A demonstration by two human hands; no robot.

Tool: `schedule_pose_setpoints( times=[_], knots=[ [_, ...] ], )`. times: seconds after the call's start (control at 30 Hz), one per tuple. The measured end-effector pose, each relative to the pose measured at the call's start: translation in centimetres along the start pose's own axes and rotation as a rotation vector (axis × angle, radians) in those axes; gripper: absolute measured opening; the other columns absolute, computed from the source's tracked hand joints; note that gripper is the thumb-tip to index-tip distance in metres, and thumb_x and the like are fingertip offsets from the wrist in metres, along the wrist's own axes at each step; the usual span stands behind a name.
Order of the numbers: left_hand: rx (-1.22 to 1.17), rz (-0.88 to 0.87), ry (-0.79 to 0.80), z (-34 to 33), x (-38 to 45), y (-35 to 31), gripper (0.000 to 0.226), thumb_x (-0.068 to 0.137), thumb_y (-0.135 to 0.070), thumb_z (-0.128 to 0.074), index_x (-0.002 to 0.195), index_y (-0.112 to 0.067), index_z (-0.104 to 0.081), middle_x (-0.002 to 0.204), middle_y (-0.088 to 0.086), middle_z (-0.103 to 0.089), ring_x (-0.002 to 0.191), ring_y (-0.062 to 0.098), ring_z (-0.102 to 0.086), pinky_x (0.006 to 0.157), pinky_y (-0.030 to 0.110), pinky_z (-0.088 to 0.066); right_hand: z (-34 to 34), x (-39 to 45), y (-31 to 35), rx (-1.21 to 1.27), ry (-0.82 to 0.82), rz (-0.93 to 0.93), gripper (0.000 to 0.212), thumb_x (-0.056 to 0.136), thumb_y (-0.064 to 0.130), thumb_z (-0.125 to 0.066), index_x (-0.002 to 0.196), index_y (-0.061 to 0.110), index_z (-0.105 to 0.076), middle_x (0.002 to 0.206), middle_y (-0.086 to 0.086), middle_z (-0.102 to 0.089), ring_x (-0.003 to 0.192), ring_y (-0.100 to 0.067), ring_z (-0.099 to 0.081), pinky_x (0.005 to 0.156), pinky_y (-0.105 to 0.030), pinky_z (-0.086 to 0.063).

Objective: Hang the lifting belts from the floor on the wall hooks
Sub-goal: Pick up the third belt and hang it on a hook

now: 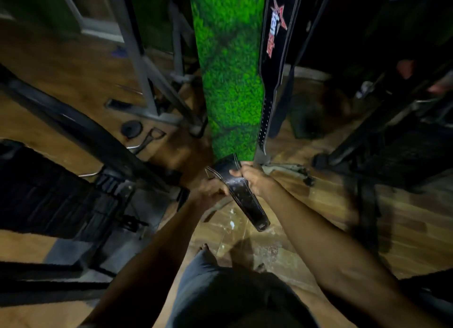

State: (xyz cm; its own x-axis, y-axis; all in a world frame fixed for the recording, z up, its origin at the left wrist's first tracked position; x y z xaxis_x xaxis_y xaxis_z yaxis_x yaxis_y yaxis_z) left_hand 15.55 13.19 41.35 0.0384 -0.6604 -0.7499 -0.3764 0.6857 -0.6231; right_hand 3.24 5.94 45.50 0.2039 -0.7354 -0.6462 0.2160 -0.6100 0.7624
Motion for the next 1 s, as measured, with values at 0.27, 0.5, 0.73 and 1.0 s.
schedule_pose_setpoints(
  times=[0.27,0.5,0.73,1.0],
  knots=[
    [-0.526,-0.147,0.107,0.8,-1.1,-9.8,0.033,0.1,-0.01,-0.047,0.09,0.007,-0.074,0.086,0.022,-0.077,0.073,0.032,-0.077,0.063,0.04,-0.064,-0.2,-2.8,6.2,-0.088,0.102,0.079,0.051,0.091,-0.016,-0.06,0.14,-0.01,-0.048,0.144,-0.023,-0.054,0.134,-0.031,-0.05,0.115,-0.038,-0.035],
    [-0.404,-0.212,0.233,-1.1,-2.5,-14.5,0.057,0.097,0.014,-0.035,0.059,0.003,-0.076,0.067,0.016,-0.075,0.06,0.025,-0.075,0.054,0.032,-0.062,0.3,-1.8,9.8,0.19,0.217,0.119,0.074,0.086,0.023,-0.076,0.15,0.011,-0.04,0.149,0.001,-0.04,0.14,-0.02,-0.035,0.119,-0.044,-0.026],
    [-0.204,-0.323,0.438,-0.3,-2.5,-13.3,0.049,0.052,0.015,-0.076,0.095,-0.008,-0.081,0.096,0.014,-0.078,0.089,0.026,-0.077,0.077,0.036,-0.063,-0.6,-2.1,14.0,0.155,0.191,0.065,0.023,0.091,0.027,-0.073,0.107,0.011,-0.07,0.098,-0.013,-0.075,0.075,-0.023,-0.073,0.06,-0.028,-0.059],
    [-0.32,-0.123,0.273,2.6,-1.3,-14.2,0.068,0.089,-0.057,-0.063,0.133,-0.005,-0.063,0.127,0.018,-0.069,0.119,0.032,-0.066,0.103,0.048,-0.051,-0.4,0.9,10.0,-0.059,0.215,0.209,0.107,0.065,0.015,-0.093,0.153,0.004,-0.033,0.157,-0.004,-0.038,0.149,-0.024,-0.029,0.126,-0.045,-0.018]
  ],
)
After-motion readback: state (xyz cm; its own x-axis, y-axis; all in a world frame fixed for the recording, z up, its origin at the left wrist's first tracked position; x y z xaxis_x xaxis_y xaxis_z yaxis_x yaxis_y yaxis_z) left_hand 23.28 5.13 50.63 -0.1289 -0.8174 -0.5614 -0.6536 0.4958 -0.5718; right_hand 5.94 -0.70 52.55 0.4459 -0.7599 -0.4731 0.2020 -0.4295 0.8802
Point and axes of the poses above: each hand's wrist, its own x-axis towards the middle knuckle, its own z-axis out of the back of the hand, y = z × x, the point moved 4 cm from there along x, towards the middle knuckle
